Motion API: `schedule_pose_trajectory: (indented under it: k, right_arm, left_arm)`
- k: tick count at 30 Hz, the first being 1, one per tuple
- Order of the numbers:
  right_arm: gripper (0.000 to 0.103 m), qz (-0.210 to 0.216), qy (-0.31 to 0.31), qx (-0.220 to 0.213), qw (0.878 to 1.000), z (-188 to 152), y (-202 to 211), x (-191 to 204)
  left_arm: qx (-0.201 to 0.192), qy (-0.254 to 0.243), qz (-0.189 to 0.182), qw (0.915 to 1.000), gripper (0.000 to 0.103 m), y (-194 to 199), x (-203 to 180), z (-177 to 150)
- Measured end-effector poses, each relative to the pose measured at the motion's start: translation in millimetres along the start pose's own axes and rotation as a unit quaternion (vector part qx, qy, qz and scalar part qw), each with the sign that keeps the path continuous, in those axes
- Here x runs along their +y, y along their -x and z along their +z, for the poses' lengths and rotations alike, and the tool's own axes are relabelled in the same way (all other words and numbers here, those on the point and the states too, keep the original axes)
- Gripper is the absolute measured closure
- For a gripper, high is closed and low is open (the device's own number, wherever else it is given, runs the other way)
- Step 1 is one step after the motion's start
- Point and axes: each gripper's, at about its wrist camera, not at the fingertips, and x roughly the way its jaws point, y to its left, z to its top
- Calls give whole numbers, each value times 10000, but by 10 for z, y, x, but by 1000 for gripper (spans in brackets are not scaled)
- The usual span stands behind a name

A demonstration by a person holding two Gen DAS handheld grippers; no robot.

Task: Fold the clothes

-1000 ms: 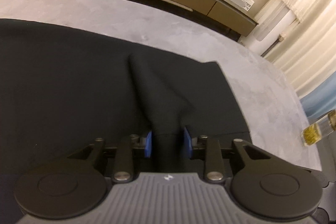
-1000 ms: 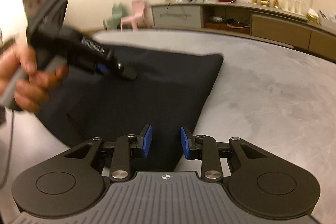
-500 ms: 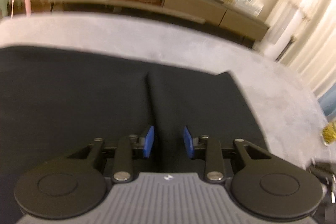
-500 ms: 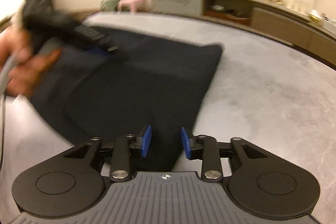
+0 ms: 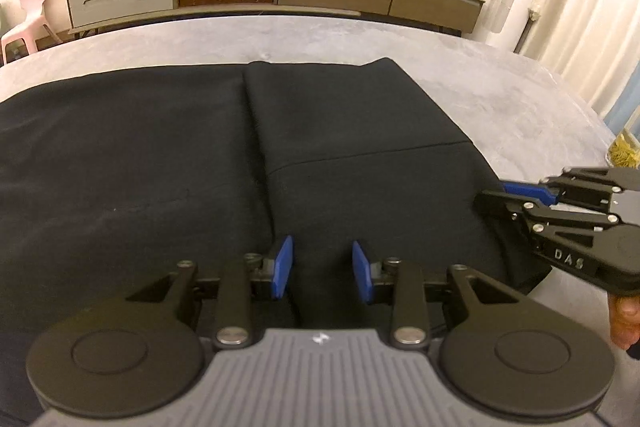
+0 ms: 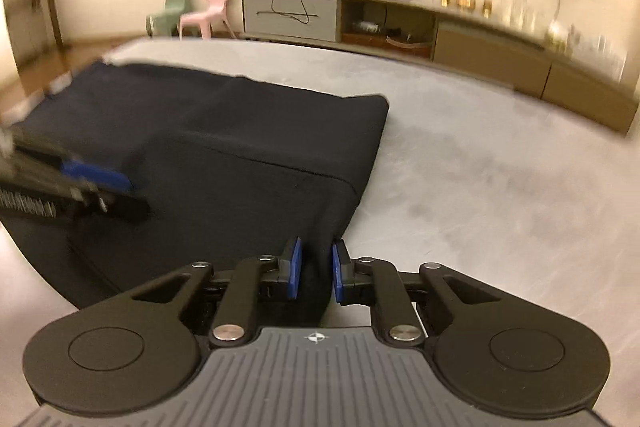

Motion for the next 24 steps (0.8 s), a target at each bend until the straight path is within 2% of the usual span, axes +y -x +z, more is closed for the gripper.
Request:
schedule_pose_trajectory:
  k: [3, 6, 7, 9, 12, 15, 16, 18, 21, 24]
  right_arm:
    - [87, -285, 259, 23, 9993, -13, -26, 26]
    - [86, -381, 179, 73, 9991, -13, -23, -41]
    - [83, -489, 128, 92, 9987, -4, -17, -55]
    - [82, -797, 127, -138, 9966, 12, 76, -33]
    - [83, -518, 259, -551, 9968, 34, 225, 195]
    - [83, -261, 385, -243, 9986, -98, 82, 433]
    - [73, -376, 292, -222, 9986, -150, 48, 440]
    - [67, -630, -29, -208, 9978, -147, 62, 414]
    - [67, -1032, -407, -224, 9936, -94, 159, 509]
    - [63, -651, -360, -498, 9960, 9, 314, 962]
  left_arm:
    - [73, 135, 111, 9998, 70, 61, 109, -53]
    - [91, 302, 298, 9991, 71, 188, 279, -136]
    - [92, 357, 370, 9986, 72, 241, 350, -167]
    - [43, 442, 439, 9980, 72, 358, 508, -226]
    - [-38, 589, 426, 9973, 72, 515, 719, -321]
    - [-112, 702, 395, 9967, 72, 669, 933, -394]
    - [-139, 727, 385, 9965, 72, 726, 1004, -420]
    - [-193, 836, 356, 9957, 72, 820, 1151, -478]
    - [-221, 1089, 234, 9935, 72, 913, 1408, -546]
    - [-307, 1436, 342, 9886, 72, 1033, 1685, -601]
